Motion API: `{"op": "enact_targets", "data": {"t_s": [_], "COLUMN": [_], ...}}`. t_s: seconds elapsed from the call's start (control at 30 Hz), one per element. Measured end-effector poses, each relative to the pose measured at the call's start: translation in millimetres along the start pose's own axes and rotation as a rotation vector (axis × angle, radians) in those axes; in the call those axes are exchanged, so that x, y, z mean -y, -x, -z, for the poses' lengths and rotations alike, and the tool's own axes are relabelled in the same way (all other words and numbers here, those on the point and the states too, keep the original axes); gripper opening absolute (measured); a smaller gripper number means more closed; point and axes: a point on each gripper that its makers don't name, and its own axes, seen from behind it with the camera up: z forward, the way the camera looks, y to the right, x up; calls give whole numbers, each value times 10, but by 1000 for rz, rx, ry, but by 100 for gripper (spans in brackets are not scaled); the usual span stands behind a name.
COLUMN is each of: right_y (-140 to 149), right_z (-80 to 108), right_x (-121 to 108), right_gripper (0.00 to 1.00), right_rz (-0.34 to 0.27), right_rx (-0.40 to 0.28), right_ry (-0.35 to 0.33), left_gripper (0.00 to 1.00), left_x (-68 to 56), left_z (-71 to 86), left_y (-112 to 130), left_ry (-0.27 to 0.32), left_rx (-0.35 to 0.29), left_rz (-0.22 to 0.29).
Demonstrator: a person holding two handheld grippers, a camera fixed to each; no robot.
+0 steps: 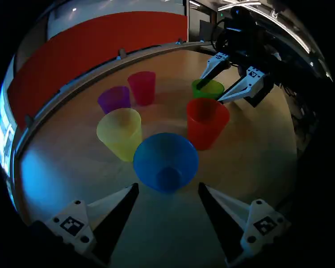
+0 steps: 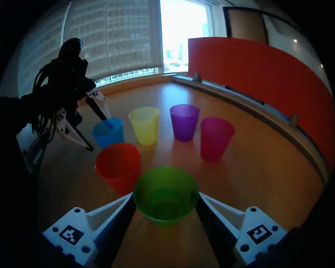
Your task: Pour water
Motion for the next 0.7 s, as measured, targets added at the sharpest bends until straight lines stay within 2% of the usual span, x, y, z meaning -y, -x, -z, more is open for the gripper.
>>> {"op": "enact_targets", "data": {"t_s": [0.3, 0.5, 0.7], "right_y": [56, 90, 131], "right_z": [35, 87, 191], "right_x": [-24, -40, -33], "right_gripper": [97, 100, 100], "right_rz": [-6, -25, -21], "right_rx": [2, -2, -8], "right_ry": [15, 29, 48], "left_gripper": [99, 99, 99], "left_x": [-70, -60, -32], "left_z": [8, 38, 117], "left_y": [29, 46, 36], "left_ry": [7, -5, -20], "left_rx": [4, 13, -2], "left_rz": [1, 2, 26]}}
